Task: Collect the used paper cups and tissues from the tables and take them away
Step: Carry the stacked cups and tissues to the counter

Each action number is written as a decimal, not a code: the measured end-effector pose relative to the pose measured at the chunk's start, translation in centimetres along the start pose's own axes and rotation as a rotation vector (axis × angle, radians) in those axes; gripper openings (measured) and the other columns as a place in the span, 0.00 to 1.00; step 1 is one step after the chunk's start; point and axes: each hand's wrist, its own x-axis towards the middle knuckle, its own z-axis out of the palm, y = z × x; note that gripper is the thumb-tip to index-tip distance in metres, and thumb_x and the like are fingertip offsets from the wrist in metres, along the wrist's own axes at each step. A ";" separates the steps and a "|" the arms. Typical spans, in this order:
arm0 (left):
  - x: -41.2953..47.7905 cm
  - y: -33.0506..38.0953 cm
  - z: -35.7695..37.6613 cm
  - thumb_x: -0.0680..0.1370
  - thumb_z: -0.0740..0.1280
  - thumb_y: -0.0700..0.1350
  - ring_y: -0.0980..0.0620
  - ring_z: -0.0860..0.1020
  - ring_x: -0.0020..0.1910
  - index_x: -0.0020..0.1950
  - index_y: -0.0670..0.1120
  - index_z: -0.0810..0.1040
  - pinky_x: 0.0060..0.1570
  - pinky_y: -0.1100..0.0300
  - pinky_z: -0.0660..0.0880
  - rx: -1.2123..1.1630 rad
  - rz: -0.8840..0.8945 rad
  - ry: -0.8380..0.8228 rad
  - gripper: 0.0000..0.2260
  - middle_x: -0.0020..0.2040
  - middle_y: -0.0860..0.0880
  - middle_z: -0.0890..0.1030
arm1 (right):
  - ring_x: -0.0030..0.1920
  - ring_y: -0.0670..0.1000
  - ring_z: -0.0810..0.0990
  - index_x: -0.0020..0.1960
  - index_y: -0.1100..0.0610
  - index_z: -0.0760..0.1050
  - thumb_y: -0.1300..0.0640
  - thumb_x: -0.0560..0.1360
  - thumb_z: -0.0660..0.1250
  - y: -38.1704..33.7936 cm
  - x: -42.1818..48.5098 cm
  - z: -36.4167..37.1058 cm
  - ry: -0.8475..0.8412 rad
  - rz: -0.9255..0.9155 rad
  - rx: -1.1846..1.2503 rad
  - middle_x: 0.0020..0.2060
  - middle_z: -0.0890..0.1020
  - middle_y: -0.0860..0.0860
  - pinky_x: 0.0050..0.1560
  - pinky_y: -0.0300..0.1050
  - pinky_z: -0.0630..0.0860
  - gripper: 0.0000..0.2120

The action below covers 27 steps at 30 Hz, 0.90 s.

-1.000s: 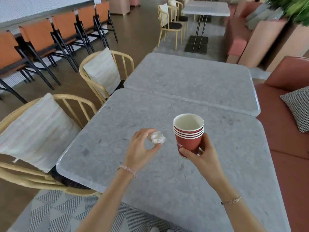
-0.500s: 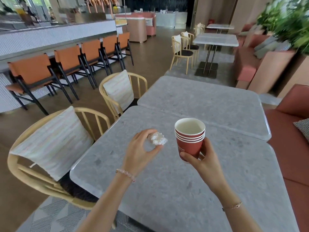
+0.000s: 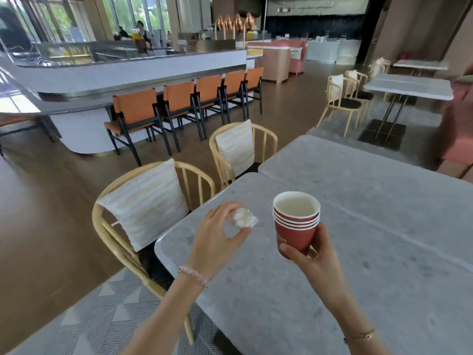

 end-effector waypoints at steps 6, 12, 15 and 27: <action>-3.4 -0.6 -3.8 0.71 0.73 0.48 0.61 0.72 0.54 0.56 0.57 0.74 0.52 0.77 0.64 0.072 -0.181 0.123 0.16 0.52 0.64 0.76 | 0.50 0.38 0.79 0.65 0.55 0.68 0.67 0.66 0.75 -0.2 0.3 3.2 -0.193 -0.023 0.048 0.55 0.79 0.46 0.46 0.30 0.75 0.30; -8.0 -2.0 -8.4 0.70 0.74 0.47 0.58 0.74 0.55 0.58 0.54 0.75 0.52 0.74 0.66 0.166 -0.324 0.242 0.18 0.53 0.60 0.77 | 0.54 0.43 0.78 0.66 0.51 0.66 0.63 0.67 0.76 -0.8 -0.9 8.9 -0.389 -0.040 0.012 0.56 0.76 0.44 0.43 0.30 0.76 0.32; -10.2 -2.8 -11.6 0.70 0.74 0.45 0.58 0.73 0.54 0.58 0.53 0.76 0.51 0.73 0.67 0.204 -0.394 0.309 0.18 0.50 0.64 0.74 | 0.56 0.47 0.77 0.67 0.52 0.66 0.62 0.66 0.76 -1.1 -1.7 12.9 -0.473 -0.034 0.026 0.57 0.76 0.45 0.50 0.36 0.74 0.33; -18.0 -12.4 -29.0 0.69 0.75 0.45 0.56 0.75 0.52 0.58 0.49 0.77 0.52 0.74 0.65 0.379 -0.503 0.576 0.19 0.52 0.56 0.79 | 0.51 0.42 0.81 0.61 0.55 0.69 0.67 0.68 0.74 -5.2 -7.0 34.8 -0.826 -0.062 0.190 0.53 0.80 0.48 0.45 0.33 0.77 0.26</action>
